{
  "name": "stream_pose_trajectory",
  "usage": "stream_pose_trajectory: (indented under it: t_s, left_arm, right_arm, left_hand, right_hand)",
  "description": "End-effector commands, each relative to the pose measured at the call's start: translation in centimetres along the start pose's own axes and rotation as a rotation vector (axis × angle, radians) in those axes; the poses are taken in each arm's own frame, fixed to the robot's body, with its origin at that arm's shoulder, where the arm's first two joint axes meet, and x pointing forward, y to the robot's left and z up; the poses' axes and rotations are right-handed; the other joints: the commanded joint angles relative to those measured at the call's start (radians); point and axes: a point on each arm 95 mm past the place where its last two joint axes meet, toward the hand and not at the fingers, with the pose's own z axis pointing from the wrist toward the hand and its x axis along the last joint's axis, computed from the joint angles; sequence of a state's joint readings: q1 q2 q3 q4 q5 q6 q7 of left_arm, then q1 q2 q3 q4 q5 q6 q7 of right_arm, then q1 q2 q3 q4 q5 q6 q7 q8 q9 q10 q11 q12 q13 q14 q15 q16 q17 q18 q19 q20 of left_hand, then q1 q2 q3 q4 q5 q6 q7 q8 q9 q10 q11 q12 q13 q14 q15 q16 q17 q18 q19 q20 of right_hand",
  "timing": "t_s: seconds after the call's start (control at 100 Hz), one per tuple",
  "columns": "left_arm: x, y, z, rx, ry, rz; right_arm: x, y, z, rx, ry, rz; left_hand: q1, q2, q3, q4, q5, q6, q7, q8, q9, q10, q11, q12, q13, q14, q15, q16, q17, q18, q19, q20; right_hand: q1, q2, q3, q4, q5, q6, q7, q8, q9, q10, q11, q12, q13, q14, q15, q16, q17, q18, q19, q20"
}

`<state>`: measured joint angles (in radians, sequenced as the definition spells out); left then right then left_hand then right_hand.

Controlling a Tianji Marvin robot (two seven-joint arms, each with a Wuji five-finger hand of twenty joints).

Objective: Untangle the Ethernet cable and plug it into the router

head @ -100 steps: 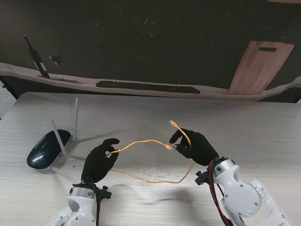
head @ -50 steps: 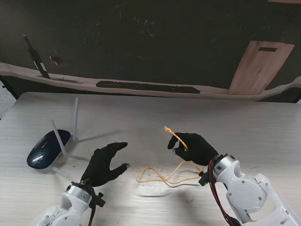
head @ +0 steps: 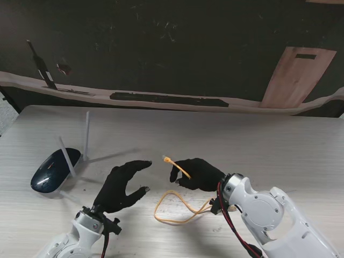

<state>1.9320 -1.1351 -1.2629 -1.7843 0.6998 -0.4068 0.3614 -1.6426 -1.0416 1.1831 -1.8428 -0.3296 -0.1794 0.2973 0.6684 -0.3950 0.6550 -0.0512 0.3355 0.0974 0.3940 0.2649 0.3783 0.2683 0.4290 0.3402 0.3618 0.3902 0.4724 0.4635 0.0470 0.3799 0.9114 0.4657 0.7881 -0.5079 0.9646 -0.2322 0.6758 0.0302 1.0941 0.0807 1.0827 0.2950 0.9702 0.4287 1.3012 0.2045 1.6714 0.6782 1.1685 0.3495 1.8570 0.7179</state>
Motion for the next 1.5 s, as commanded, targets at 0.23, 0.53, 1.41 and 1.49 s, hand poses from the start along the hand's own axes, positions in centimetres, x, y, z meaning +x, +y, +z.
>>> stream_pose_trajectory:
  t_s: [0.23,0.53,1.41,1.49]
  left_arm:
    - [-0.1,0.2,0.2,0.013,0.011,0.035]
    - [0.0,0.5,0.7,-0.003,0.059,0.058]
    - [0.4,1.5,1.6,0.029,0.061,0.030]
    - [0.4,1.6,1.6,0.034,0.061,0.031]
  right_arm:
    - [0.2,-2.7,1.4,0.119,-0.005,0.070]
    - [0.2,-3.7,1.3,0.164,-0.008,0.107]
    - [0.5,-3.9,1.3,0.214,0.011,0.135]
    - [0.6,-4.0,1.3,0.215,0.011,0.139]
  left_hand:
    - [-0.036,-0.041,0.077,-0.028,-0.032,-0.071,-0.032,-0.014,-0.064,-0.047,-0.045,-0.032,0.020,-0.059,0.000,-0.013,-0.006,-0.010,0.009,0.006]
    - [0.013,-0.058,0.127,-0.042,0.101,-0.220,0.109,0.055,0.007,-0.145,-0.042,-0.034,0.066,-0.101,-0.015,-0.031,0.011,0.005,0.014,0.011]
    - [0.209,-0.058,0.001,-0.095,0.284,-0.165,0.267,0.108,0.373,-0.095,0.073,0.026,0.312,-0.054,0.148,-0.005,0.160,0.019,0.191,0.107]
    - [0.221,-0.063,-0.004,-0.094,0.285,-0.143,0.283,0.109,0.409,-0.097,0.091,0.034,0.342,-0.049,0.171,0.000,0.183,0.018,0.211,0.117]
  right_hand:
    - [0.009,-0.004,0.006,-0.004,0.017,-0.024,-0.005,-0.016,0.095,0.105,0.080,0.016,0.002,-0.069,0.082,0.019,0.035,-0.171,0.237,0.015]
    - [0.010,-0.002,0.005,-0.004,0.017,-0.020,-0.008,-0.019,0.098,0.108,0.081,0.018,0.002,-0.069,0.081,0.019,0.035,-0.169,0.237,0.011]
    - [0.008,0.003,-0.001,-0.004,0.015,-0.020,-0.007,-0.018,0.097,0.109,0.081,0.021,0.002,-0.069,0.078,0.015,0.033,-0.163,0.237,-0.005]
    - [0.008,0.003,-0.001,-0.004,0.015,-0.019,-0.007,-0.018,0.097,0.110,0.080,0.021,0.002,-0.069,0.078,0.015,0.033,-0.163,0.237,-0.006]
